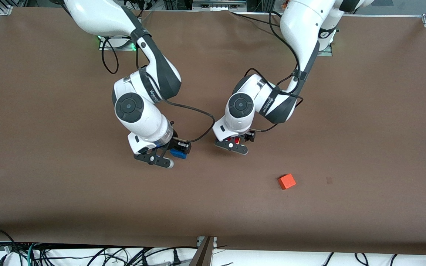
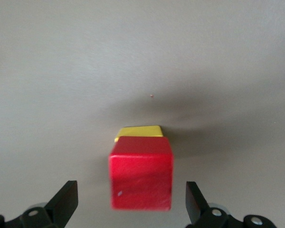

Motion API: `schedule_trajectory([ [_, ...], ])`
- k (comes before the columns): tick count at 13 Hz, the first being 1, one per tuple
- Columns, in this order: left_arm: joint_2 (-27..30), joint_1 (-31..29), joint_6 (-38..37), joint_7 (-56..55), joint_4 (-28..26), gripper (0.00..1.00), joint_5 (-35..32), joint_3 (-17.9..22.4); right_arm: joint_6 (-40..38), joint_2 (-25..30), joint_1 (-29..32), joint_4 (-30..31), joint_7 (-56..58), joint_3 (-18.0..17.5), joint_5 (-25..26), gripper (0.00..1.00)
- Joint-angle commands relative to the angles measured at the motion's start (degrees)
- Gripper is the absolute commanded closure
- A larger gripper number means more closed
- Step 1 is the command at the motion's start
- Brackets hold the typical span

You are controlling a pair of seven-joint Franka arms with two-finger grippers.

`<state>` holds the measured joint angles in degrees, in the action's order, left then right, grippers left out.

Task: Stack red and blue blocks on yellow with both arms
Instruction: 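Release the red cube onto the yellow cube and raise the left gripper, then move the held blue cube over the red cube with the right gripper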

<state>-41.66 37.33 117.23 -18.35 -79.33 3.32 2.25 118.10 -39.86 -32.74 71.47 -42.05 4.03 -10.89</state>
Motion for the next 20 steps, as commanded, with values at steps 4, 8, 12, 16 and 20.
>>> schedule_trajectory([
  [4,13.70,-13.65,-4.03,-0.63,0.39,0.00,-1.74,1.44,0.81,-1.97,-3.03,-1.86,-7.07,0.45,0.25,0.55],
  [8,18.88,-25.96,-6.56,-0.02,3.56,0.00,-1.57,1.26,5.89,-4.17,-7.51,-2.03,-17.68,0.80,1.30,0.55],
  [12,23.90,-34.14,-15.61,8.24,3.39,0.00,-1.30,1.26,6.17,-7.24,-12.51,-8.08,-28.24,0.89,1.39,0.55],
  [16,23.21,-35.92,-20.98,8.68,3.21,0.00,-1.74,1.44,6.09,-9.18,-17.09,-9.76,-33.80,1.24,5.60,0.55],
  [20,23.73,-39.96,-22.30,9.12,3.48,0.00,-0.86,1.35,6.35,-11.99,-17.27,-13.37,-32.66,1.24,7.19,0.55],
])
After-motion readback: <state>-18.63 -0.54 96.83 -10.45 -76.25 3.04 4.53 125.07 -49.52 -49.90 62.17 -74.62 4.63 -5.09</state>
